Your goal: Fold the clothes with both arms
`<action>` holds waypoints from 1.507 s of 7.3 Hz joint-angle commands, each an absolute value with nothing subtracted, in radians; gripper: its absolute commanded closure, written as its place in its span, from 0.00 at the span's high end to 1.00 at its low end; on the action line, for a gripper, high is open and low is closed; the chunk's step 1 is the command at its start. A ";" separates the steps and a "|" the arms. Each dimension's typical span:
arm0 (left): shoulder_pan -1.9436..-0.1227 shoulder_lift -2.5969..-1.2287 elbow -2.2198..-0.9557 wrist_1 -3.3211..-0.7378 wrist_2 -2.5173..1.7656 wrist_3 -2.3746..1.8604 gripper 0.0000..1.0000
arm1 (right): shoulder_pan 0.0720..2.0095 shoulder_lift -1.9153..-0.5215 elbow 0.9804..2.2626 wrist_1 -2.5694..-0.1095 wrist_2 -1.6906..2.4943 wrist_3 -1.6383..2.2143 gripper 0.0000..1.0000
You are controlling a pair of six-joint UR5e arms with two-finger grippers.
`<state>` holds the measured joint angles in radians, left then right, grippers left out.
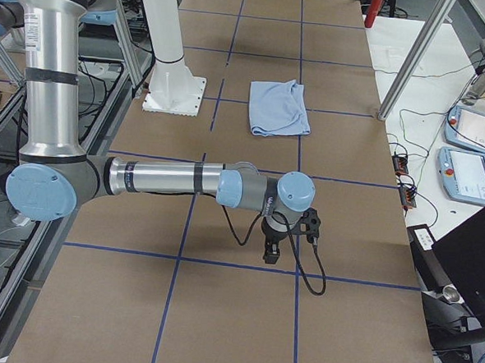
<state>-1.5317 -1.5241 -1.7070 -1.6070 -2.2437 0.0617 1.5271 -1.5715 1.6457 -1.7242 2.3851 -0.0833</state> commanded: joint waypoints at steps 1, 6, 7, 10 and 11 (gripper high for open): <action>-1.531 -1.520 -1.709 -1.606 -2.244 0.060 1.00 | 1.572 -1.588 1.649 -1.724 2.395 -0.084 1.00; -1.531 -1.516 -1.701 -1.609 -2.246 0.061 1.00 | 1.605 -1.661 1.647 -1.644 2.395 -0.081 1.00; -1.531 -1.516 -1.701 -1.608 -2.246 0.061 1.00 | 1.606 -1.661 1.646 -1.643 2.395 -0.081 1.00; -1.531 -1.517 -1.700 -1.608 -2.246 0.058 1.00 | 1.605 -1.655 1.651 -1.643 2.395 -0.081 1.00; -1.531 -1.517 -1.700 -1.609 -2.246 0.058 1.00 | 1.605 -1.655 1.651 -1.643 2.395 -0.081 1.00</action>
<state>-1.5309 -1.5165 -1.7002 -1.6083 -2.2457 0.0584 1.6046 -1.6564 1.6501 -1.6429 2.3945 -0.0808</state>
